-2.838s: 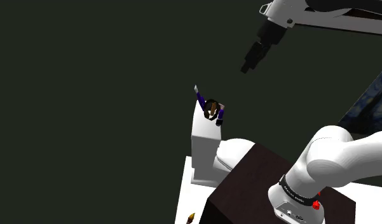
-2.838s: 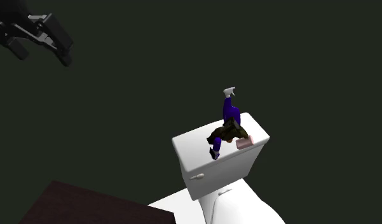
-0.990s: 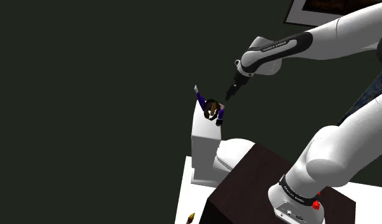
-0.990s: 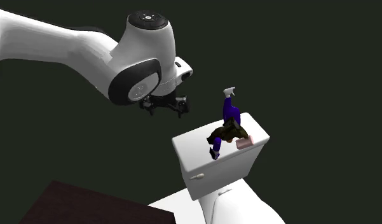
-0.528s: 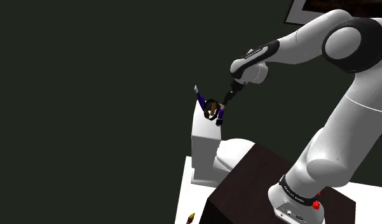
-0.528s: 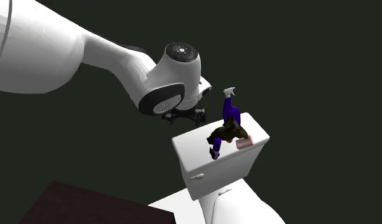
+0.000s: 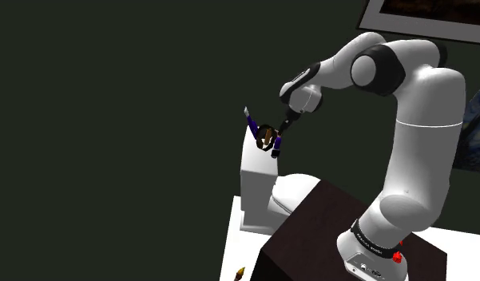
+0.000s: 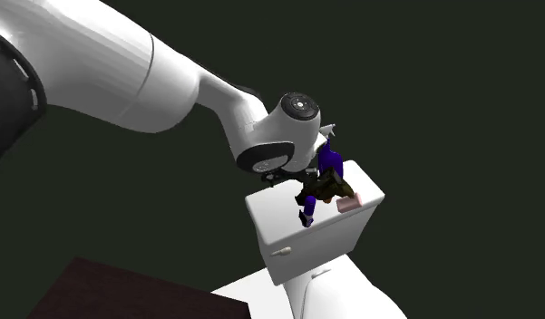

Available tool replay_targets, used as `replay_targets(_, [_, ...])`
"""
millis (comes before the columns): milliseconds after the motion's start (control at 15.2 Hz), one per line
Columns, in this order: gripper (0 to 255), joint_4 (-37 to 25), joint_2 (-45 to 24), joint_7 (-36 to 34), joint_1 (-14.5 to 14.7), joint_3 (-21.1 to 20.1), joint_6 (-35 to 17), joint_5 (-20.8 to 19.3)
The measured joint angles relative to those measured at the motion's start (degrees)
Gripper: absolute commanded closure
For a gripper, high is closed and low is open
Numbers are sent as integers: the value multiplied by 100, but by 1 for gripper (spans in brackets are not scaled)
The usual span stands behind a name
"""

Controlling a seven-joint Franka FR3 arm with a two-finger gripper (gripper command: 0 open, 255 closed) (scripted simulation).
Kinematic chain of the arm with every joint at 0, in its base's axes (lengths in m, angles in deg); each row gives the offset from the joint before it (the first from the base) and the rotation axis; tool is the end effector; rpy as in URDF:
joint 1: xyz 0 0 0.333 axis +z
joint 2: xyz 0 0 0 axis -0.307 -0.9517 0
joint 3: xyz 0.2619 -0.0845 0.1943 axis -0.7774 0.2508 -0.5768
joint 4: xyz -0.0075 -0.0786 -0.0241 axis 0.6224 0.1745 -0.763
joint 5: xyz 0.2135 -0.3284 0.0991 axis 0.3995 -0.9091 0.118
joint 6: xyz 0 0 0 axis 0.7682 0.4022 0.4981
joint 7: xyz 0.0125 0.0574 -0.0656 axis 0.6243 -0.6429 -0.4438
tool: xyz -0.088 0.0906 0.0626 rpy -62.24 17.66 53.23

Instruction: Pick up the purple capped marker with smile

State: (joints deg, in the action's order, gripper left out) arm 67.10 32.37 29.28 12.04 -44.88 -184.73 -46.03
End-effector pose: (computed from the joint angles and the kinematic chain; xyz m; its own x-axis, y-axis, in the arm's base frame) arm 0.5345 -0.3027 0.2372 0.9556 0.1720 0.2394 0.1817 -0.9832 -0.0187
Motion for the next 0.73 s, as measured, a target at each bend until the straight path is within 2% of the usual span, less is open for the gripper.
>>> replay_targets(264, [0, -790, -892, 399, -420, -264, -11, 394])
replay_targets(528, [0, -1802, -1815, 572, -818, -450, 117, 552])
replay_targets(726, [0, -2075, -2144, 681, -963, -550, 64, 641])
